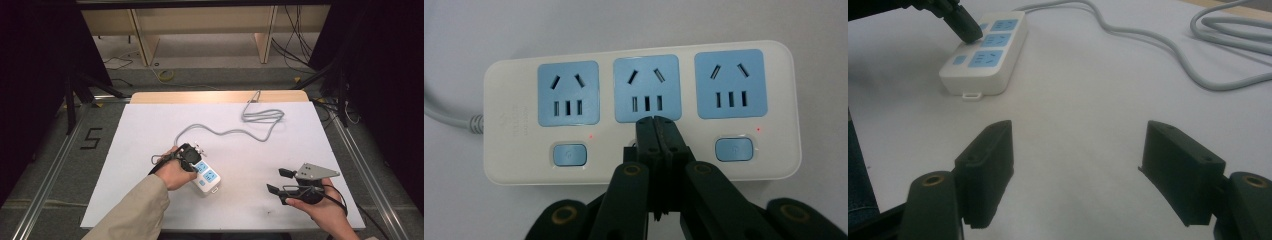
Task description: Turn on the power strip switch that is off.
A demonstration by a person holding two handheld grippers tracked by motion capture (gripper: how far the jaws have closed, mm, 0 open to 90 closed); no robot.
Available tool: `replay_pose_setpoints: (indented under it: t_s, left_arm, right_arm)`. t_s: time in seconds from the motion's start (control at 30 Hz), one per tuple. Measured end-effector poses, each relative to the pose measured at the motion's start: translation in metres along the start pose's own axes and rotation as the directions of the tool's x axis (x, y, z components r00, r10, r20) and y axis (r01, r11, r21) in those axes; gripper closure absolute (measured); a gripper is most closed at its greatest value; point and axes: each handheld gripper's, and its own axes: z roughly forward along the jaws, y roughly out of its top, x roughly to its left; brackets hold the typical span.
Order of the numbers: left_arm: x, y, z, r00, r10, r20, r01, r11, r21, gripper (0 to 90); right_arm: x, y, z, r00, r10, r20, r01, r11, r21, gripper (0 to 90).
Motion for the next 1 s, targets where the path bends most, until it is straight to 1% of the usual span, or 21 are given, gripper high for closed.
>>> replay_pose_setpoints:
  t_s: [0.07, 0.1, 0.27, 0.33, 0.37, 0.4, 0.53, 0.77, 0.87, 1.0]
  left_arm:
    - [0.0010, -0.0002, 0.0000, 1.0000, -0.002, 0.004, 0.002, 1.0000, -0.001, 90.0]
    - [0.0013, -0.0003, 0.0002, 0.9999, -0.010, 0.007, 0.010, 0.9999, -0.005, 90.0]
    - [0.0021, -0.0005, 0.0001, 0.9998, -0.014, 0.013, 0.014, 0.9999, -0.004, 90.0]
    - [0.0027, -0.0010, 0.0003, 0.9996, -0.023, 0.018, 0.023, 0.9997, -0.011, 90.0]
    - [0.0037, -0.0011, -0.0001, 0.9996, -0.019, 0.021, 0.019, 0.9998, -0.008, 90.0]
    - [0.0037, -0.0014, -0.0001, 0.9994, -0.025, 0.023, 0.025, 0.9996, -0.009, 90.0]
    - [0.0044, -0.0017, -0.0002, 0.9993, -0.028, 0.026, 0.028, 0.9995, -0.011, 90.0]
    - [0.0068, -0.0034, 0.0002, 0.9976, -0.052, 0.047, 0.053, 0.9981, -0.031, 90.0]
    - [0.0068, -0.0035, 0.0000, 0.9980, -0.046, 0.044, 0.047, 0.9985, -0.028, 90.0]
    - [0.0064, -0.0037, -0.0001, 0.9980, -0.047, 0.043, 0.048, 0.9984, -0.030, 90.0]
  right_arm:
    - [0.0001, 0.0000, 0.0000, 1.0000, -0.002, -0.001, 0.002, 1.000, -0.001, 29.2]
    - [0.0002, 0.0000, 0.0001, 1.0000, -0.002, 0.000, 0.002, 1.000, -0.002, 29.2]
    - [-0.0002, 0.0000, 0.0002, 1.0000, -0.002, -0.001, 0.002, 1.000, 0.000, 29.2]
    - [-0.0002, 0.0000, 0.0002, 1.0000, -0.003, -0.001, 0.003, 1.000, 0.001, 29.2]
    - [0.0000, 0.0000, 0.0000, 1.0000, -0.003, -0.002, 0.003, 1.000, 0.002, 29.2]
    - [0.0000, 0.0000, 0.0000, 1.0000, -0.003, -0.002, 0.003, 1.000, 0.002, 29.2]
    - [-0.0001, 0.0000, -0.0001, 1.0000, -0.002, -0.001, 0.002, 1.000, 0.001, 29.2]
    - [-0.0006, -0.0001, -0.0001, 1.0000, -0.004, -0.002, 0.004, 1.000, 0.000, 29.2]
    - [-0.0004, -0.0001, -0.0002, 1.0000, -0.004, -0.002, 0.004, 1.000, 0.001, 29.2]
    - [-0.0005, -0.0001, -0.0002, 1.0000, -0.005, -0.002, 0.005, 1.000, 0.000, 29.2]
